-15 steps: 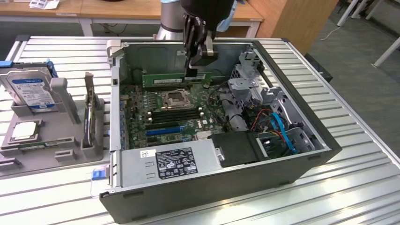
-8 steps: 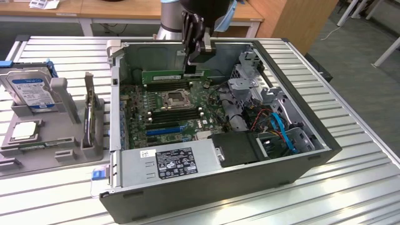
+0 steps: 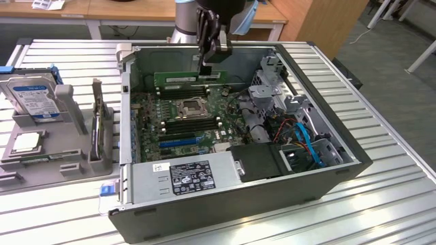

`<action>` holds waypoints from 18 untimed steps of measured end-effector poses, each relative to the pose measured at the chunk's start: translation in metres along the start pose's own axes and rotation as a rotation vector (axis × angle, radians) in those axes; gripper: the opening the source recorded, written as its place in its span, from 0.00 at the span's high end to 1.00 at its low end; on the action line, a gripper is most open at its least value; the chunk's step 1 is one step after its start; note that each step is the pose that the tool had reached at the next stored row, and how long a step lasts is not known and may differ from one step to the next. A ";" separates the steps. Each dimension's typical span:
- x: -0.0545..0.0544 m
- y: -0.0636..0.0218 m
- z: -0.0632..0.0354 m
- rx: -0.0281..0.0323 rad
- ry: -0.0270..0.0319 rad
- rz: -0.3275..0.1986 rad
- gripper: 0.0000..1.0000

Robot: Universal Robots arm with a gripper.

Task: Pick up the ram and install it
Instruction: 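Pick up the ram and move it above insertion slot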

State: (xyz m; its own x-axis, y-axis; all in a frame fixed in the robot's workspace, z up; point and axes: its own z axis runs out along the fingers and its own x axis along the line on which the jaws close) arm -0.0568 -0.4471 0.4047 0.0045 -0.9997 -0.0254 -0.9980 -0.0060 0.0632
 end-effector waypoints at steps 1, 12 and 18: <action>-0.002 0.0000 0.0001 0.0000 0.0000 0.000 0.89; -0.019 -0.0002 0.0015 0.0000 0.0000 0.000 0.89; -0.029 -0.0003 0.0023 0.0000 0.0000 0.000 0.89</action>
State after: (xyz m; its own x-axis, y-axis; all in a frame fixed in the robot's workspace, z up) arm -0.0568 -0.4185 0.4031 0.0045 -0.9997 -0.0254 -0.9980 -0.0061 0.0632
